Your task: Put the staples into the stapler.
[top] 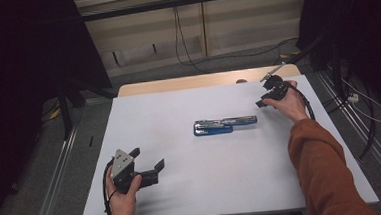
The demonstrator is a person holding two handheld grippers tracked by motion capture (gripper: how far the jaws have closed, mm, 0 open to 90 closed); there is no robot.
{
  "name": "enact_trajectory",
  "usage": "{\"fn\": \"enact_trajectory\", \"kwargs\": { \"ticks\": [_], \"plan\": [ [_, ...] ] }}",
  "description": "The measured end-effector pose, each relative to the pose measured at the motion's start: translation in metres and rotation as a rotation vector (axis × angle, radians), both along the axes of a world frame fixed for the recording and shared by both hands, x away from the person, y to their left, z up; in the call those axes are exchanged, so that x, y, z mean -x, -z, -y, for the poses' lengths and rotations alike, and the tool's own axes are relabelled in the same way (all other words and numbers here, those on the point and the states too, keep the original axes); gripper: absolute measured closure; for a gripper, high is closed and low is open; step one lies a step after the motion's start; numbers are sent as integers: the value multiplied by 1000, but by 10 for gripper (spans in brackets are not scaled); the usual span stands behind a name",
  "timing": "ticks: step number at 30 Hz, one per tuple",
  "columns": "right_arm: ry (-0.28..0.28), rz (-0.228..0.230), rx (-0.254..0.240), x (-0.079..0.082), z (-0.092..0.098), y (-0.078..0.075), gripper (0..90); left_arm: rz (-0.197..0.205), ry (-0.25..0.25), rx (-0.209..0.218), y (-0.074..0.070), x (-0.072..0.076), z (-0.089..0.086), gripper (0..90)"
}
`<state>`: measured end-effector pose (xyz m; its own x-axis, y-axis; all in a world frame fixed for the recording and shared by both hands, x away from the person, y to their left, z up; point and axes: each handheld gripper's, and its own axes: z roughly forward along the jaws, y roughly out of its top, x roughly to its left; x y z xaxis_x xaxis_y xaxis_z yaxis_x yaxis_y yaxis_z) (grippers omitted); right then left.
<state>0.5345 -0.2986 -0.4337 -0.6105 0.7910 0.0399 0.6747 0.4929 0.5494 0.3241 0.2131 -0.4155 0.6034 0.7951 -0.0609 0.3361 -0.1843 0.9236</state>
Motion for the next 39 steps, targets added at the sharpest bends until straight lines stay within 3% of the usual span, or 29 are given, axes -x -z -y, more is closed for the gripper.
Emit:
{"fn": "enact_trajectory", "kwargs": {
  "ticks": [10,12,16,24,39],
  "plan": [
    [-9,-28,22,-4,4,0,662,-4,2,-5,0,0,0,40],
    [-19,-27,46,-5,4,0,686,-3,3,-4,0,0,0,40],
    [-17,-28,31,-5,6,-1,706,-2,6,-3,0,0,0,40],
    [-25,-53,47,-5,6,5,758,-3,3,-6,0,0,0,40],
    [-47,-38,59,-5,4,6,790,-8,6,-7,1,0,0,40]
  ]
}}
